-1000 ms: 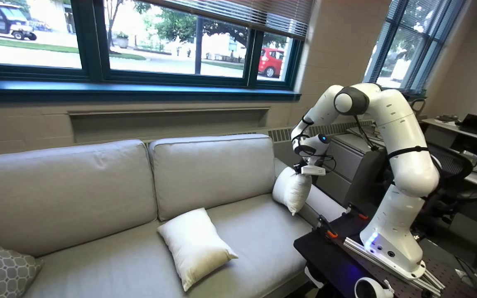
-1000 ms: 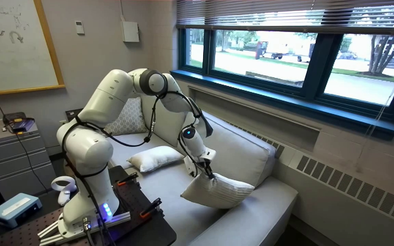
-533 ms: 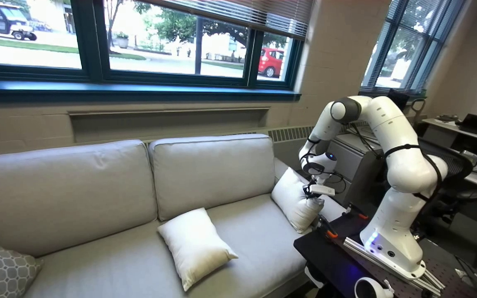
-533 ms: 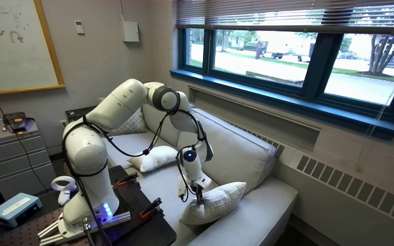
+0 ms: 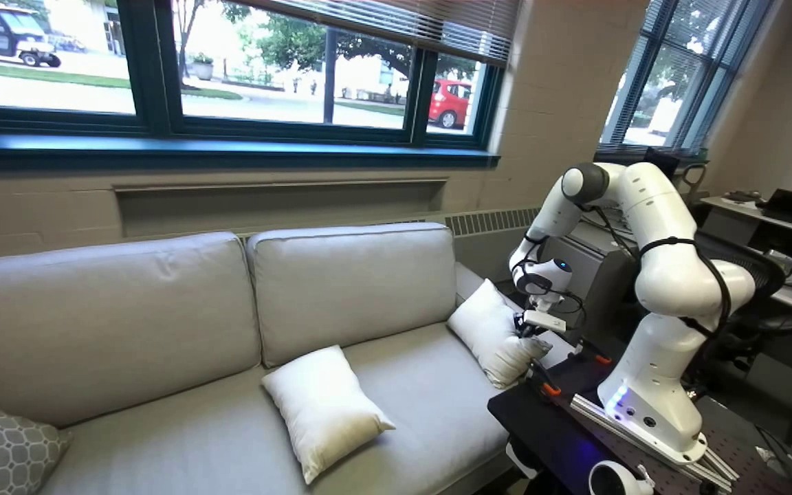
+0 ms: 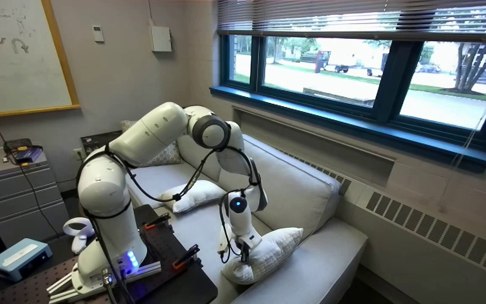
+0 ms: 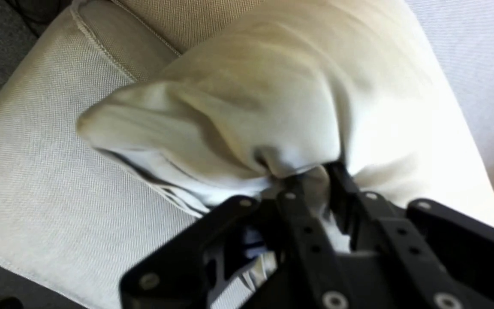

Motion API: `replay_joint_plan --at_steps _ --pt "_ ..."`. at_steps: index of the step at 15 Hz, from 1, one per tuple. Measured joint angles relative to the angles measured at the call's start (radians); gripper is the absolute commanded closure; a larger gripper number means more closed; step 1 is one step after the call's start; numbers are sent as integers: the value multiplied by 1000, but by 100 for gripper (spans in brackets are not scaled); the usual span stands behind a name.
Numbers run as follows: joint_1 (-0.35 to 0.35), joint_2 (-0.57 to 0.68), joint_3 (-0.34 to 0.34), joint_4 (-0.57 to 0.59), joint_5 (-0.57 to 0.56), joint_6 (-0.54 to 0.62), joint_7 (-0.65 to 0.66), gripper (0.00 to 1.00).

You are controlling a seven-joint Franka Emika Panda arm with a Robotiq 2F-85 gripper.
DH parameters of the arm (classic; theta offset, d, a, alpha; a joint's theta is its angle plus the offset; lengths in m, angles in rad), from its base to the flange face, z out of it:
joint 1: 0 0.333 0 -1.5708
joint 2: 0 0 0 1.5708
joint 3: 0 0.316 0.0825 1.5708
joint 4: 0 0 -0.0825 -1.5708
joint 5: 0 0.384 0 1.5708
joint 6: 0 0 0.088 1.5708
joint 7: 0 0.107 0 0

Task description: Put the pillows upright against the armrest of the couch

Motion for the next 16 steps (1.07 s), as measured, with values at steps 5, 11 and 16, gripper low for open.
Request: replay_joint_plan --at_steps 5,11,16 --pt "-39 -54 26 -41 -11 0 16 8" --pt "-42 -219 23 -146 42 -5 14 0" --pt "-38 -398 13 -244 99 -16 -6 0"
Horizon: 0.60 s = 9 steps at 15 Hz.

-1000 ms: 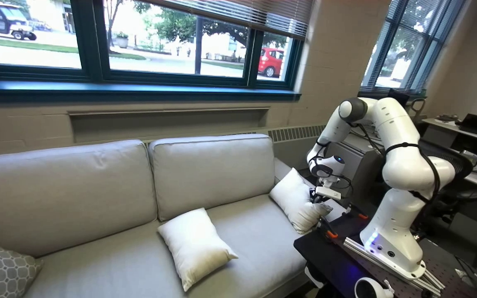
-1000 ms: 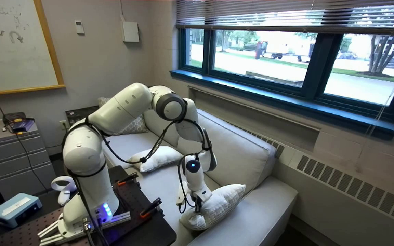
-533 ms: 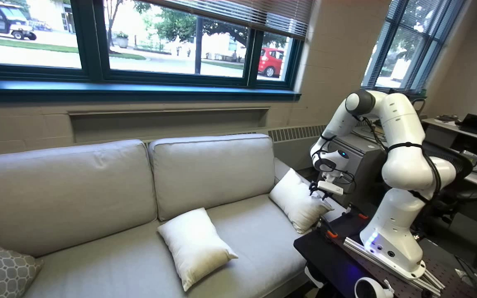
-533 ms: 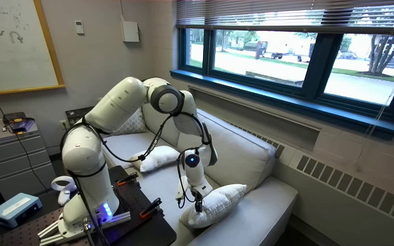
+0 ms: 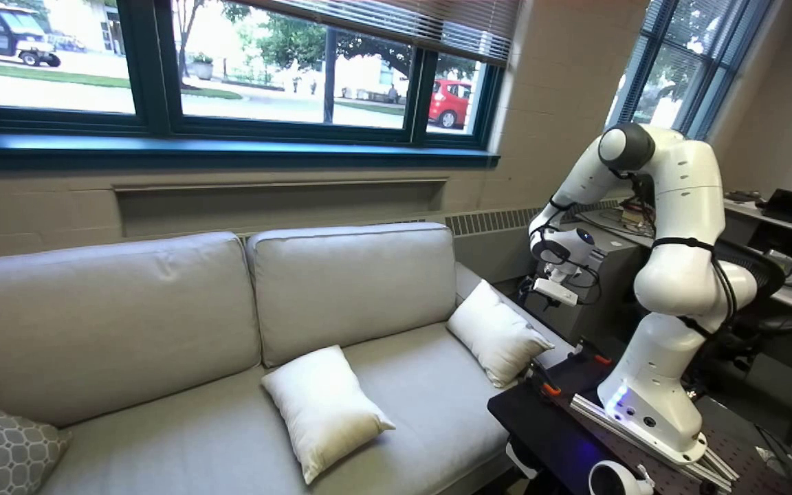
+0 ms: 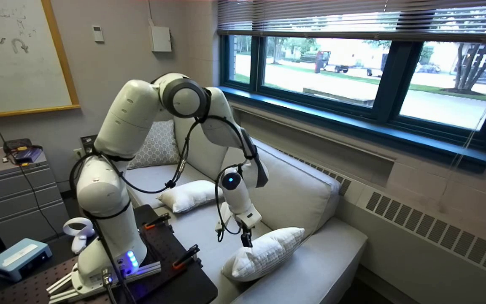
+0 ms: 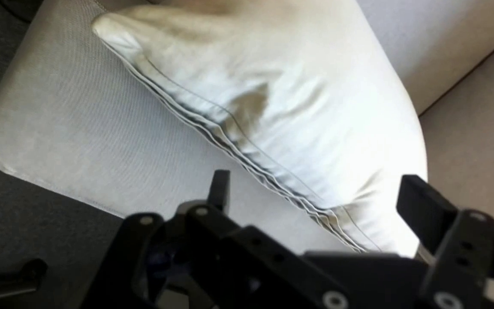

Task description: Put the pillows upright against the armrest of the couch

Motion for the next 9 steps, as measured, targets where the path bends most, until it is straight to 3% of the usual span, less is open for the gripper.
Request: replay_joint_plan --at_steps 3,9 --pt "20 -110 38 -70 -4 0 -15 0" --pt "126 -198 316 -167 -56 -24 70 0"
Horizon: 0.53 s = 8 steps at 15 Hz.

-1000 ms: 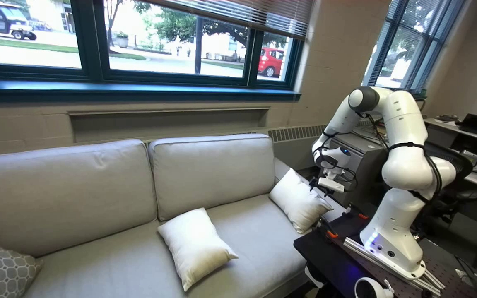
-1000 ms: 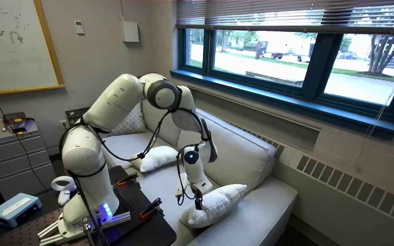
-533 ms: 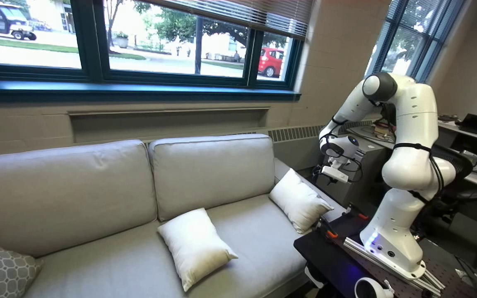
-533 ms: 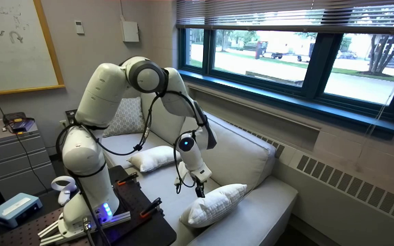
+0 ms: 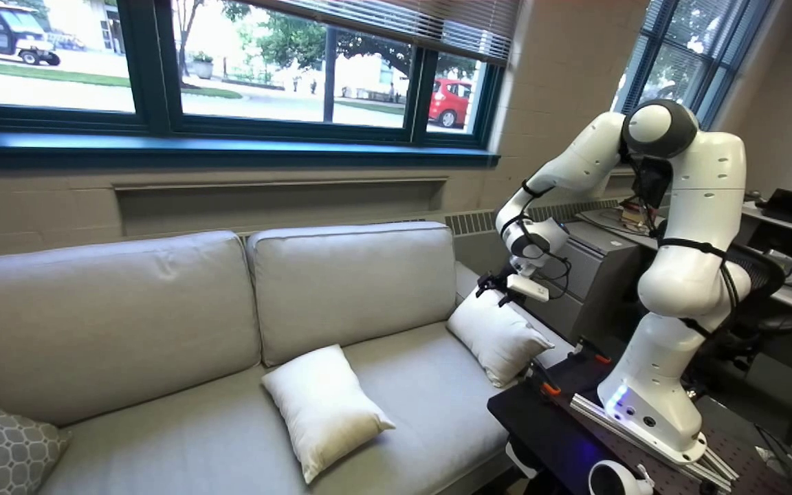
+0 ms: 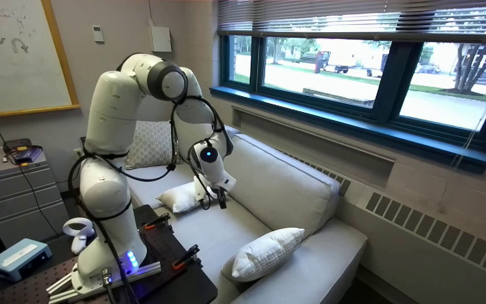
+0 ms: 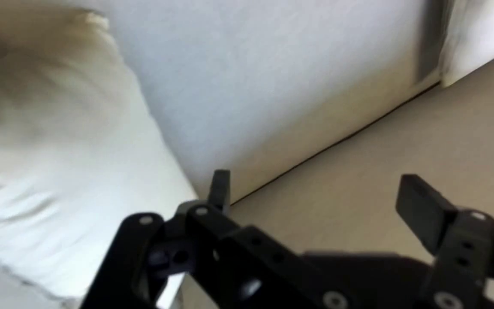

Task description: Put the pillows upright against the armrest of the couch

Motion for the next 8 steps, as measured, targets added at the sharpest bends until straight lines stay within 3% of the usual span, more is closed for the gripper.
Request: replay_joint_plan --at_steps 4,8 --pt "110 79 163 44 -136 -23 148 0" --pt "205 252 203 146 -432 -68 359 0"
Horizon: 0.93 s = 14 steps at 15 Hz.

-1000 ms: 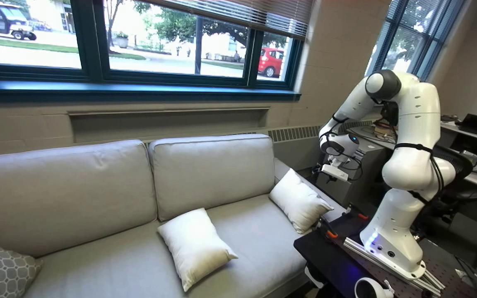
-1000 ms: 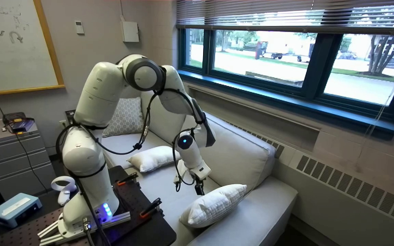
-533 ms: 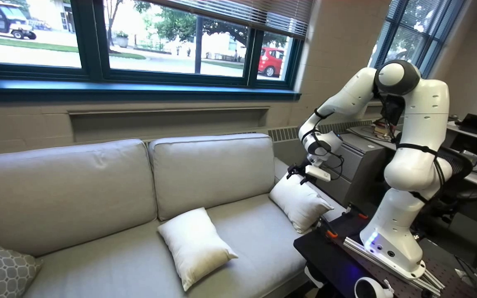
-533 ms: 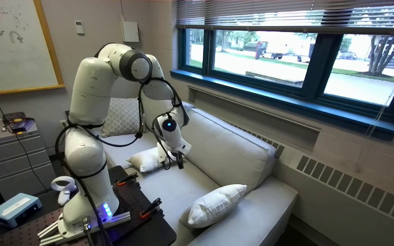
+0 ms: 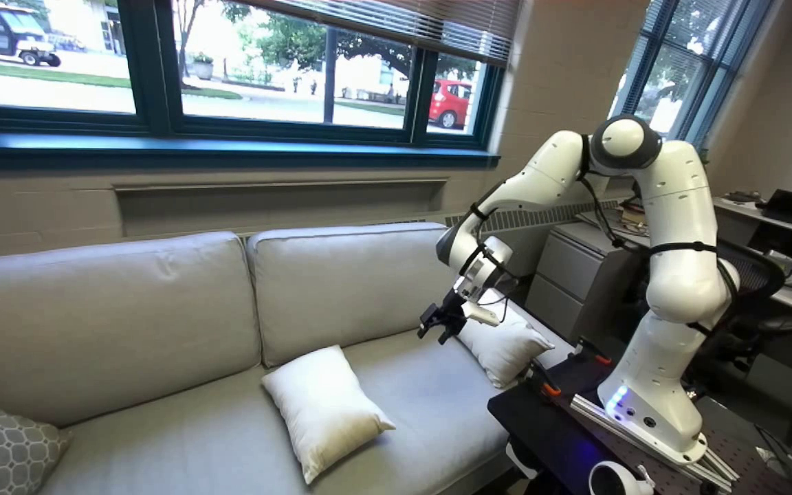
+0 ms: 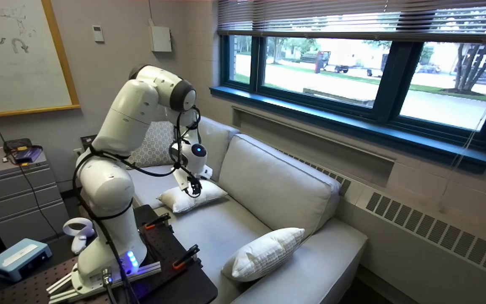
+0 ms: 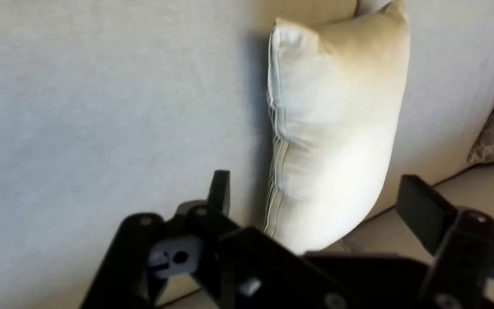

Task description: Put the pillows upright against the armrest of the couch

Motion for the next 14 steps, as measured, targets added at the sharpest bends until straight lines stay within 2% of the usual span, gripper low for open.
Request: replay_joint_plan --at_steps 3,5,14 --pt "95 121 -55 78 -247 -60 196 0" --pt "118 147 -65 91 -260 -57 213 0" --pt "101 141 -65 87 -259 -56 208 0"
